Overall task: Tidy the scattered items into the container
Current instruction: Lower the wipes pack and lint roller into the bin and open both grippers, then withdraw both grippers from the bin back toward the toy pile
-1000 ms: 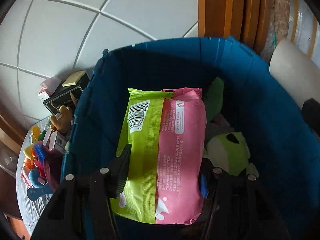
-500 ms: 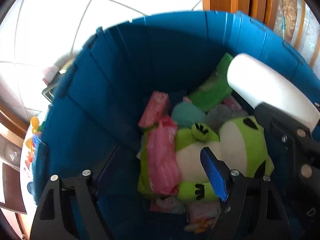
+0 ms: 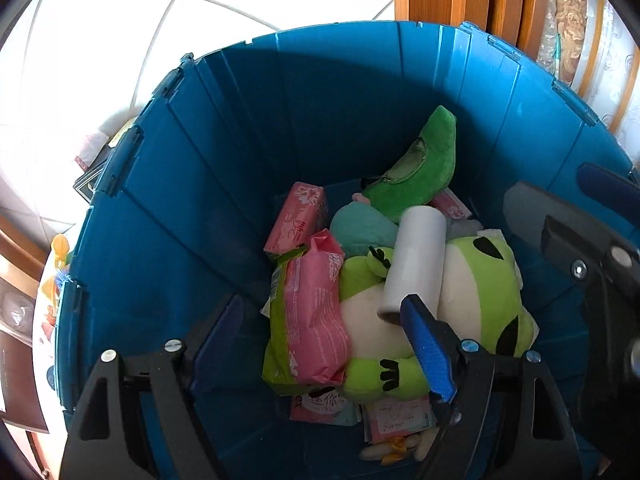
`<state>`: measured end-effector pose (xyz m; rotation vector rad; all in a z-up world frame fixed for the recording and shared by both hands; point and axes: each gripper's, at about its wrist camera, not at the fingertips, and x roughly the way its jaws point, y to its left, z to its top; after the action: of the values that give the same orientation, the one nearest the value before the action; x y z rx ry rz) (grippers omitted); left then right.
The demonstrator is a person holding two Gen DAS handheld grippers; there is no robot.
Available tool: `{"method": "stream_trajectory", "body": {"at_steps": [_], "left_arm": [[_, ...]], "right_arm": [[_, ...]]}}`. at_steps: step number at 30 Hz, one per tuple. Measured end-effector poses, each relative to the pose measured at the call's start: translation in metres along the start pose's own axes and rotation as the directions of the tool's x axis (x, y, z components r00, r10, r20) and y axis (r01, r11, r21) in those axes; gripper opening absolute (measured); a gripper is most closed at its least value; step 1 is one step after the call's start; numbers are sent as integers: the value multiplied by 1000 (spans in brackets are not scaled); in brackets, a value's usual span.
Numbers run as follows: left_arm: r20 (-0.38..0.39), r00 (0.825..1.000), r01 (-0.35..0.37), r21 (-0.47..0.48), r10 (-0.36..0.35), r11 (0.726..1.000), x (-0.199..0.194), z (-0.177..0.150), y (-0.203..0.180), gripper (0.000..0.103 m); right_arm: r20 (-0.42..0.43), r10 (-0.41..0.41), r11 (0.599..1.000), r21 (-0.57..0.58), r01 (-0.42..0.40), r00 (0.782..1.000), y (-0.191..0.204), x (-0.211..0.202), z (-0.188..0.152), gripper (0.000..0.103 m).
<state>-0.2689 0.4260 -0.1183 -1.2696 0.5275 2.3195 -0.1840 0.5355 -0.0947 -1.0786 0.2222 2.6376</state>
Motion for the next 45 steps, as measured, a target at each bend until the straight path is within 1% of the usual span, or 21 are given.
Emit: {"method": "stream_trajectory", "body": {"at_steps": [3,8,10,11,15,18,21,23,25,27,29,30,31,34,36,38,41,43,45], "left_arm": [[3,1000,0,4,0,1000,-1,0,-1,81],[10,1000,2,1,-2,1000,-2,1,0,81],[13,1000,5,-4,-5,1000,-3,1,1,81],[17,1000,3,-4,-3,1000,-3,2,1,81],[44,999,-22,-4,22,1000,-9,1,2,81],[72,994,-77,-1,76,997,-16,-2,4,81],[134,982,-131,-1,130,991,-30,-6,7,81],[185,973,-137,-12,137,991,-44,-7,9,81],[223,968,-115,-27,118,993,-62,-8,15,81],[269,958,-89,-53,100,995,-84,-14,23,81],[314,946,-62,-63,79,996,-109,-22,29,81],[340,938,-52,-69,72,996,-122,-26,32,81],[364,929,-43,-79,69,996,-134,-31,36,82],[414,908,-6,-129,59,992,-165,-50,52,92],[431,901,19,-162,54,987,-180,-64,65,92],[443,894,23,-185,62,982,-191,-79,80,92],[460,878,-28,-227,133,974,-203,-106,109,92],[463,868,-54,-270,179,961,-208,-124,135,93],[455,869,-53,-307,195,950,-211,-142,166,93]], "right_arm": [[9,-15,1000,3,15,1000,-1,-2,0,82],[2,-31,999,18,31,1000,-5,-2,-1,90],[0,-34,999,27,34,999,-8,-3,-1,99],[2,-37,999,31,37,999,-8,-4,-1,102],[25,-35,999,43,34,999,-11,-11,-3,103],[37,12,998,63,-14,999,-13,-17,-4,103],[83,24,996,86,-31,996,-17,-30,-4,103],[123,28,994,104,-41,992,-21,-40,-3,103],[162,31,992,114,-50,986,-24,-52,-2,103],[199,41,991,119,-65,979,-25,-66,-3,103],[232,49,988,132,-81,972,-26,-80,-4,103],[249,56,986,141,-94,967,-26,-89,-6,103],[264,65,983,148,-107,962,-26,-97,-7,103],[306,77,979,159,-130,949,-17,-119,-13,103],[328,97,975,160,-156,940,-5,-132,-19,103],[342,123,971,153,-185,931,9,-141,-25,103],[369,160,966,133,-223,915,41,-156,-37,103],[376,161,967,123,-222,913,67,-164,-43,103],[372,176,968,104,-229,911,98,-170,-47,103]]}}
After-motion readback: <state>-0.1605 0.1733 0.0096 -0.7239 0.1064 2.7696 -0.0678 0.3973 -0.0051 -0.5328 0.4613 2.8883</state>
